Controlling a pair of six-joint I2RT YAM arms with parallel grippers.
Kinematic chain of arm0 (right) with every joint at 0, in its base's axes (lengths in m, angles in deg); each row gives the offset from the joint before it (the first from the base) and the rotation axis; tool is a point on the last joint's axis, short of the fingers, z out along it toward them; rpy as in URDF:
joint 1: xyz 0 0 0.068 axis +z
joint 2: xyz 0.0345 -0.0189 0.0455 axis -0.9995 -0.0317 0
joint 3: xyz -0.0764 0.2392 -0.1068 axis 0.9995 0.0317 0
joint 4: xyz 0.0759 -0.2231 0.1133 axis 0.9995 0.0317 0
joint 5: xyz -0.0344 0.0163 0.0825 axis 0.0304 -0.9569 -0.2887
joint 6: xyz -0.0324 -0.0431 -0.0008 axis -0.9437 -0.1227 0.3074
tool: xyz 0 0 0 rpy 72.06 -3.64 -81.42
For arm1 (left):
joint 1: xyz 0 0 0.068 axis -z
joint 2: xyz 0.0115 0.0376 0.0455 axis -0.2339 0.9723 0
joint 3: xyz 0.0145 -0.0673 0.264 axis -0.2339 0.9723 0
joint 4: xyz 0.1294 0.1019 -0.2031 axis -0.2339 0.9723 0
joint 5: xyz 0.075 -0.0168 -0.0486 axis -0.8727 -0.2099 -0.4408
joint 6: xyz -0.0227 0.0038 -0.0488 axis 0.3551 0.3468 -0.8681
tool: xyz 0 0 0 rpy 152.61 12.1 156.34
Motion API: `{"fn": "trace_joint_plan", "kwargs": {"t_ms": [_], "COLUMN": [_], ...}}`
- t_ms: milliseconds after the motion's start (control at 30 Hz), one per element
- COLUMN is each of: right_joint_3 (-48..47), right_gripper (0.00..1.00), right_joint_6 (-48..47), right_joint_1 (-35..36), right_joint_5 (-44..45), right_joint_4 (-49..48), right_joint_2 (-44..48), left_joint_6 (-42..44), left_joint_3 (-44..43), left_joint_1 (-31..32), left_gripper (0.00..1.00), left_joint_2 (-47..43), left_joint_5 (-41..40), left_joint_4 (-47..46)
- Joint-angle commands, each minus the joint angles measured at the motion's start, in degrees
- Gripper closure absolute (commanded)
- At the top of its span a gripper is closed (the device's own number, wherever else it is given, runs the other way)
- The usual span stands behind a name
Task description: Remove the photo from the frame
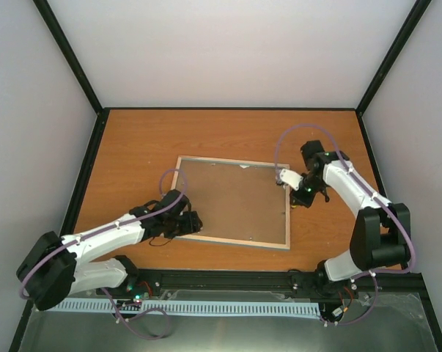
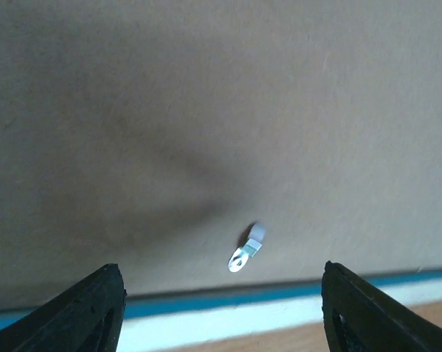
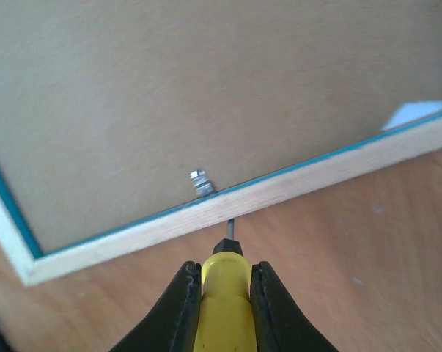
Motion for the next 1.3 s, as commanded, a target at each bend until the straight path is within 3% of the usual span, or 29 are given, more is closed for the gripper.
{"fn": "trace_joint_plan", "kwargs": {"t_ms": [0,133,233,367,567,833,1067,1267], "right_joint_3": [2.4,3.1,0.3,-6.6,-19.3,-29.7,-32.7,-32.5], "right_gripper": [0.97,0.97,0.97,0.97,0.97,0.97,0.97,0.97], "right_joint_6": [-0.9,0.9,1.2,0.3,2.1,9.5,9.6,6.8], "right_joint_1": [5.8,13.6,16.0,13.3,7.5,7.3,7.3,7.4], "right_joint_5": [-4.3,-7.1,-7.2,1.7,5.4,4.9,5.1,3.1], "right_joint_4": [5.6,7.5,10.4,10.9,5.8,-6.2,-11.7,-9.2], "right_joint_2": [3.3,4.7,4.3,3.7,-4.6,-18.1,-23.9,-26.0], "left_joint_6": [-2.2,3.2,5.5,2.2,0.4,-8.2,-12.5,-13.5], "left_joint_3": [0.2,-1.8,-8.4,-9.6,-4.7,4.6,7.5,6.6], "left_joint_1": [-7.4,-13.1,-14.1,-14.0,-14.0,-14.1,-14.1,-14.2], "left_gripper": [0.27,0.28,0.31,0.31,0.26,0.19,0.19,0.19], "left_joint_2": [0.9,4.4,5.8,-0.8,-7.8,-7.2,-10.0,-6.3], "left_joint_5": [-0.6,-2.2,-5.8,-5.2,2.5,14.4,8.4,6.8], "left_joint_4": [-2.0,-5.3,-0.6,7.9,14.4,8.7,4.8,1.3]}}
